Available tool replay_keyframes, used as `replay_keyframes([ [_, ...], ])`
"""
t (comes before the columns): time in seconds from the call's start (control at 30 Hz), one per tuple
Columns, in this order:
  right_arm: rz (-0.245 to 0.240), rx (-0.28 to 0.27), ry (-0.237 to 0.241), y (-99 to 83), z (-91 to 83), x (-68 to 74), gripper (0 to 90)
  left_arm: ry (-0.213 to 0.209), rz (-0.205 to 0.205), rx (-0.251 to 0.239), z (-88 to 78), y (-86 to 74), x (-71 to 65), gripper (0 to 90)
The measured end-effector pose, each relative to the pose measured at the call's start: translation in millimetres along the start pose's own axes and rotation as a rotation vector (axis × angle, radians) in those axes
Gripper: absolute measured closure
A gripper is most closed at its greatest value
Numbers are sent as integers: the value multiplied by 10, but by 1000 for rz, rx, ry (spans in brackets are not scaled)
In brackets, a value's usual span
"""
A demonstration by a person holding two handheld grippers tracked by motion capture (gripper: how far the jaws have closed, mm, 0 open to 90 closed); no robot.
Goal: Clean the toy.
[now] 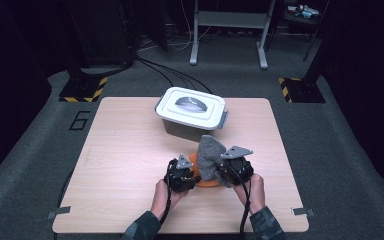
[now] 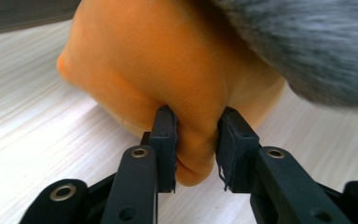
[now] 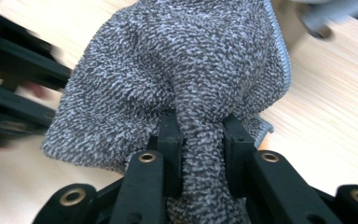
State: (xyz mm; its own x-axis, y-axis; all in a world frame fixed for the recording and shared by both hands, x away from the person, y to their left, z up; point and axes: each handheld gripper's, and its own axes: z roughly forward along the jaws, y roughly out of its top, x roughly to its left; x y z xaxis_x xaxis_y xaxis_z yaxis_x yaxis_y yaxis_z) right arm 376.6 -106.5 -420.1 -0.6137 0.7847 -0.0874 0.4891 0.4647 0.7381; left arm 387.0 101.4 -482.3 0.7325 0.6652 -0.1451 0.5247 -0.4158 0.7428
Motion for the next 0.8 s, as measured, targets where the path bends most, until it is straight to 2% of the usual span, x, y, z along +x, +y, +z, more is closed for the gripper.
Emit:
replay_keyframes([
  [0.03, -4, -8, 13, 20, -10, 48, 732, -2, -3, -1, 1, 6, -10, 703],
  [0.07, -33, 5, 20, 38, 0, 99, 732, -2, -2, -2, 3, 11, -14, 703],
  [0.1, -65, 28, 21, 43, 32, 138, 732, -1, 0, 5, 3, 9, -6, 705],
  [0.13, -74, 59, 13, 27, 91, 170, 735, -2, -2, 7, 4, 4, 5, 706],
  [0.17, -80, 62, 7, 8, 130, 163, 736, -7, -18, 0, 6, -11, 18, 707],
  [0.27, -30, 53, 20, -77, 174, 44, 738, -15, -25, -9, 10, -34, 35, 708],
  [0.43, 20, 70, -20, -212, 160, -148, 738, -16, -26, -17, 14, -34, 34, 708],
  [0.6, 87, 114, -73, -365, 200, -327, 737, -17, -36, -17, 20, -28, 38, 708],
  [0.67, 86, 134, -89, -387, 203, -344, 736, -16, -35, -14, 15, -18, 41, 708],
  [0.7, 84, 132, -92, -381, 186, -344, 736, -17, -48, -18, 9, -10, 46, 708],
  [0.8, 61, 56, -92, -257, 19, -222, 736, -34, -99, -23, -10, 1, 81, 708],
])
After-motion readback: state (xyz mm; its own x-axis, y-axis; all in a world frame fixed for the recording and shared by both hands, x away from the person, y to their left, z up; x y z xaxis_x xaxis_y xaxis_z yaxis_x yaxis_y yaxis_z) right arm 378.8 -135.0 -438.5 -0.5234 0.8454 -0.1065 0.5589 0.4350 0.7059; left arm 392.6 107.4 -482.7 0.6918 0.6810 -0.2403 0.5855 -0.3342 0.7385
